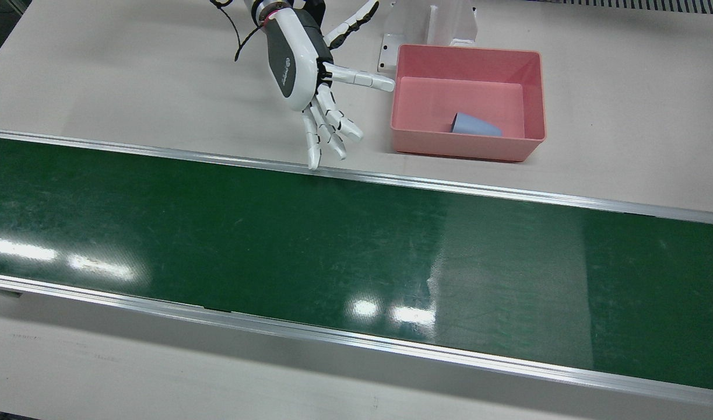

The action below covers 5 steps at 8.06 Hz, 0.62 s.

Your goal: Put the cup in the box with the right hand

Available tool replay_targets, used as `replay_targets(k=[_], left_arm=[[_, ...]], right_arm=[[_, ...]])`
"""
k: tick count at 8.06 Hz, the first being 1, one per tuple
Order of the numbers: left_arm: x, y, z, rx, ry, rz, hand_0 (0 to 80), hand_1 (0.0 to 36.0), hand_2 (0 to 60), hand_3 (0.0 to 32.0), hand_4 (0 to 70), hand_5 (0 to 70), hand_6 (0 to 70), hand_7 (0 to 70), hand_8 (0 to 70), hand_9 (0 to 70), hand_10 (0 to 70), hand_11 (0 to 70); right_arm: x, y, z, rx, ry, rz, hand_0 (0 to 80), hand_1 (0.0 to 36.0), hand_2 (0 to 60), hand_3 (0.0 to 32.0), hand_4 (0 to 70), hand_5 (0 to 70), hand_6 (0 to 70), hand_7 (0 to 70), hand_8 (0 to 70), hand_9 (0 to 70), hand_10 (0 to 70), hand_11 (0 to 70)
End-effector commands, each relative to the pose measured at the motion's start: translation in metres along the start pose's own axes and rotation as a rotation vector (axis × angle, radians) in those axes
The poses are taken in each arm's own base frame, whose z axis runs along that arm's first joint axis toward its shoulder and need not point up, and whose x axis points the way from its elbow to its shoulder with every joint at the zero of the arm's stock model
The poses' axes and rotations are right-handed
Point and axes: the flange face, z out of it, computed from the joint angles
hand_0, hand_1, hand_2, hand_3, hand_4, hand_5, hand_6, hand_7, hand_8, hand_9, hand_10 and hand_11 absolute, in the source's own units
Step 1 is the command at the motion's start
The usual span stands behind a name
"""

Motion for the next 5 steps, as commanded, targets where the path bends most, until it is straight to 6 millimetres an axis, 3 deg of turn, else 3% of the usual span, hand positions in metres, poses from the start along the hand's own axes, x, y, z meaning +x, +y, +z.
replay_targets(k=[1,2,4,5], left_arm=[[0.000,0.000,0.000,-0.001,0.000,0.000,0.0,0.0,0.0,0.0,0.0,0.0,0.0,0.0,0.0,0.0,0.0,0.0],[0.001,0.001,0.000,-0.001,0.001,0.000,0.0,0.0,0.0,0.0,0.0,0.0,0.0,0.0,0.0,0.0,0.0,0.0],[0.000,0.000,0.000,-0.001,0.000,0.000,0.0,0.0,0.0,0.0,0.0,0.0,0.0,0.0,0.0,0.0,0.0,0.0],[0.000,0.000,0.000,-0.001,0.000,0.000,0.0,0.0,0.0,0.0,0.0,0.0,0.0,0.0,0.0,0.0,0.0,0.0]], right_arm=[[-0.088,-0.122,0.041,0.026,-0.054,0.046,39.2,0.0,0.0,3.8,36.6,0.6,4.0,25.1,6.5,10.7,1.5,1.9],[-0.113,-0.172,0.035,0.086,-0.057,0.064,39.1,0.0,0.0,1.0,40.3,0.5,4.5,26.6,6.8,11.5,2.4,3.1],[-0.164,-0.261,-0.031,0.262,-0.091,0.072,39.5,0.0,0.0,0.0,51.5,0.3,6.0,30.5,7.3,13.3,3.8,5.0],[-0.171,-0.311,-0.059,0.363,-0.105,0.112,40.6,0.0,0.0,0.0,62.6,0.0,7.4,34.8,7.8,14.9,3.2,4.0]])
